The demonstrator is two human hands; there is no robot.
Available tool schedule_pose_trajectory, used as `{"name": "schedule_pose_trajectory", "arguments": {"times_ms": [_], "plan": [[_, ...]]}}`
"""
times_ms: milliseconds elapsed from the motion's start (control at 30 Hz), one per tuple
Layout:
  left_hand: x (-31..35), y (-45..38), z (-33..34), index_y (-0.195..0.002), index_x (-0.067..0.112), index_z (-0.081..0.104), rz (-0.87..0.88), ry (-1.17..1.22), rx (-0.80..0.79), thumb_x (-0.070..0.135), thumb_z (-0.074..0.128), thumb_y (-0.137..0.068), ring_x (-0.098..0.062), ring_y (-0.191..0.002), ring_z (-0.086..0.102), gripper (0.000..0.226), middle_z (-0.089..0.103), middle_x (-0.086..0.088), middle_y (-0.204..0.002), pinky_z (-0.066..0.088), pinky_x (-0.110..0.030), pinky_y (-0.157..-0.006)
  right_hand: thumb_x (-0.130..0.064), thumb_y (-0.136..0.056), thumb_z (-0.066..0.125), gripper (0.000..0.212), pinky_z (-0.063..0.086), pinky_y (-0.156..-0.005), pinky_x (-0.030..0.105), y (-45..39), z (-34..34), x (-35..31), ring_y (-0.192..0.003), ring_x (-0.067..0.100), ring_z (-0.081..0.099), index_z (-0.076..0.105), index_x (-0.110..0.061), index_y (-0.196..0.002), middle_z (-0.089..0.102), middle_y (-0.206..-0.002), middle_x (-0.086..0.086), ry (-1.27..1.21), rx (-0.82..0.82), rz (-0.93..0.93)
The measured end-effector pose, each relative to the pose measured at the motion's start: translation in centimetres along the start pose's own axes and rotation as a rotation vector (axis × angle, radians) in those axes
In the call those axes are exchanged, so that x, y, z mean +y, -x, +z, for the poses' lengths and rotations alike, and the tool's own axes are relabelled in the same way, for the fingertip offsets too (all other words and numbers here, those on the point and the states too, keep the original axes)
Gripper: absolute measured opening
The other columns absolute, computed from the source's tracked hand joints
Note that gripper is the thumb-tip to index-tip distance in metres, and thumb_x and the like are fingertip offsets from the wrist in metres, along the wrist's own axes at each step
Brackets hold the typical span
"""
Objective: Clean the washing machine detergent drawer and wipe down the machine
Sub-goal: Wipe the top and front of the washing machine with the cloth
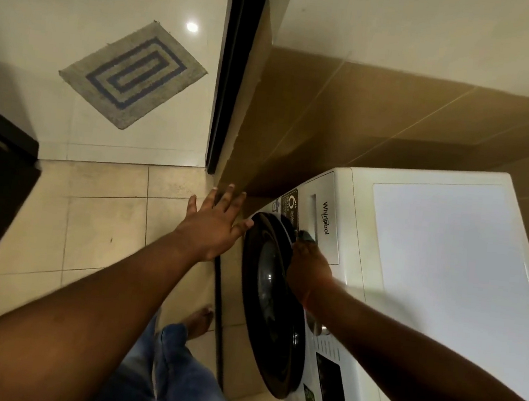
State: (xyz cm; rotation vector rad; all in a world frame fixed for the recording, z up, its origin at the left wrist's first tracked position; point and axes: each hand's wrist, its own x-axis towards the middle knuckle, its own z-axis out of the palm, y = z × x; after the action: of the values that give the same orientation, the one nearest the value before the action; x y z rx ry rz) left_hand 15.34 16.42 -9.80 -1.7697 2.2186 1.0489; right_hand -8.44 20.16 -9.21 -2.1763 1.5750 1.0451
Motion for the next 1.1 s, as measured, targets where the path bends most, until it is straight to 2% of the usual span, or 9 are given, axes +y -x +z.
{"name": "schedule_pose_trajectory", "arguments": {"times_ms": [133, 233, 400, 433, 500, 567, 733, 900, 1100], "plan": [[0.3, -0.1, 0.5, -0.153, 0.034, -0.010, 0.014, 0.003, 0.001, 0.070, 0.000, -0.089, -0.026, -0.150, -0.011, 0.075, -0.016, 0.004, -0.163, 0.000, -0.061, -0.118, -0.022, -0.101, 0.025, 0.055, 0.005, -0.122, 0.044, -4.1, -4.3, 1.2, -0.149, 0.036, 0.003, 0.018, 0.001, -0.151, 0.010, -0.160, 0.020, 0.106, 0.293, 0.038], [0.2, 0.0, 0.8, -0.154, 0.034, -0.011, 0.021, -0.010, -0.016, 0.070, 0.001, -0.090, -0.027, -0.150, -0.010, 0.074, -0.017, 0.004, -0.163, -0.001, -0.060, -0.118, -0.024, -0.102, 0.025, 0.054, 0.005, -0.122, 0.041, -5.1, -4.0, 1.7, -0.150, 0.032, 0.005, 0.019, -0.001, -0.151, 0.011, -0.161, 0.016, 0.006, 0.277, 0.070], [0.4, 0.2, 0.3, -0.154, 0.033, -0.010, 0.007, -0.007, -0.018, 0.069, 0.002, -0.091, -0.027, -0.150, -0.011, 0.074, -0.016, 0.003, -0.163, -0.001, -0.060, -0.118, -0.025, -0.099, 0.031, 0.042, 0.003, -0.111, 0.008, 1.1, 1.0, 0.4, -0.127, 0.001, 0.046, 0.055, -0.033, -0.132, 0.055, -0.132, -0.015, -0.120, 0.374, 0.166], [0.6, 0.0, 0.0, -0.154, 0.033, -0.009, 0.005, -0.004, -0.009, 0.070, 0.002, -0.091, -0.027, -0.150, -0.011, 0.074, -0.016, 0.003, -0.163, -0.001, -0.060, -0.118, -0.029, -0.098, 0.037, 0.038, 0.006, -0.110, 0.010, 2.7, 0.1, 0.6, -0.131, 0.005, 0.043, 0.059, -0.030, -0.129, 0.056, -0.130, -0.011, -0.042, 0.248, 0.070], [1.1, -0.4, -0.8, -0.154, 0.034, -0.009, 0.012, 0.003, 0.003, 0.070, 0.003, -0.091, -0.027, -0.150, -0.011, 0.073, -0.015, 0.002, -0.163, -0.001, -0.061, -0.118, -0.032, -0.092, 0.053, 0.042, 0.009, -0.122, 0.037, 5.3, -1.0, 1.2, -0.144, 0.030, 0.025, 0.059, -0.009, -0.127, 0.050, -0.141, 0.011, 0.210, 0.080, -0.150], [2.0, -0.9, -1.5, -0.154, 0.033, -0.009, 0.023, 0.007, 0.011, 0.068, 0.005, -0.093, -0.028, -0.150, -0.011, 0.072, -0.015, 0.002, -0.163, -0.001, -0.061, -0.118, -0.031, -0.094, 0.048, 0.051, 0.006, -0.122, 0.048, 6.8, -2.3, 2.9, -0.147, 0.036, 0.016, 0.052, -0.002, -0.135, 0.038, -0.151, 0.019, 0.416, 0.162, -0.201], [4.6, -1.6, -1.9, -0.154, 0.033, -0.010, 0.059, -0.009, -0.016, 0.065, 0.009, -0.096, -0.027, -0.150, -0.012, 0.069, -0.017, 0.002, -0.163, -0.004, -0.059, -0.118, -0.016, -0.092, 0.035, 0.049, 0.018, -0.120, 0.048, 3.5, -5.8, 5.2, -0.145, 0.036, 0.025, 0.055, -0.003, -0.134, 0.044, -0.148, 0.017, 0.287, 0.443, -0.104], [4.8, -1.2, -1.3, -0.154, 0.034, -0.010, 0.107, -0.097, -0.067, 0.065, 0.009, -0.096, -0.026, -0.150, -0.012, 0.069, -0.015, 0.002, -0.163, -0.002, -0.061, -0.118, -0.004, -0.088, 0.051, 0.039, 0.023, -0.117, 0.047, 0.1, -7.3, 5.7, -0.144, 0.038, 0.026, 0.062, -0.001, -0.125, 0.046, -0.146, 0.017, 0.062, 0.593, 0.015], [3.5, -0.7, -2.5, -0.155, 0.032, -0.007, 0.071, -0.108, -0.031, 0.065, 0.008, -0.095, -0.026, -0.150, -0.010, 0.071, -0.013, 0.001, -0.164, 0.000, -0.061, -0.118, -0.017, -0.080, 0.067, 0.051, 0.017, -0.120, 0.043, 9.3, 0.0, 3.7, -0.145, 0.028, 0.026, 0.060, -0.011, -0.130, 0.046, -0.147, 0.008, -0.035, 0.425, -0.059]]}}
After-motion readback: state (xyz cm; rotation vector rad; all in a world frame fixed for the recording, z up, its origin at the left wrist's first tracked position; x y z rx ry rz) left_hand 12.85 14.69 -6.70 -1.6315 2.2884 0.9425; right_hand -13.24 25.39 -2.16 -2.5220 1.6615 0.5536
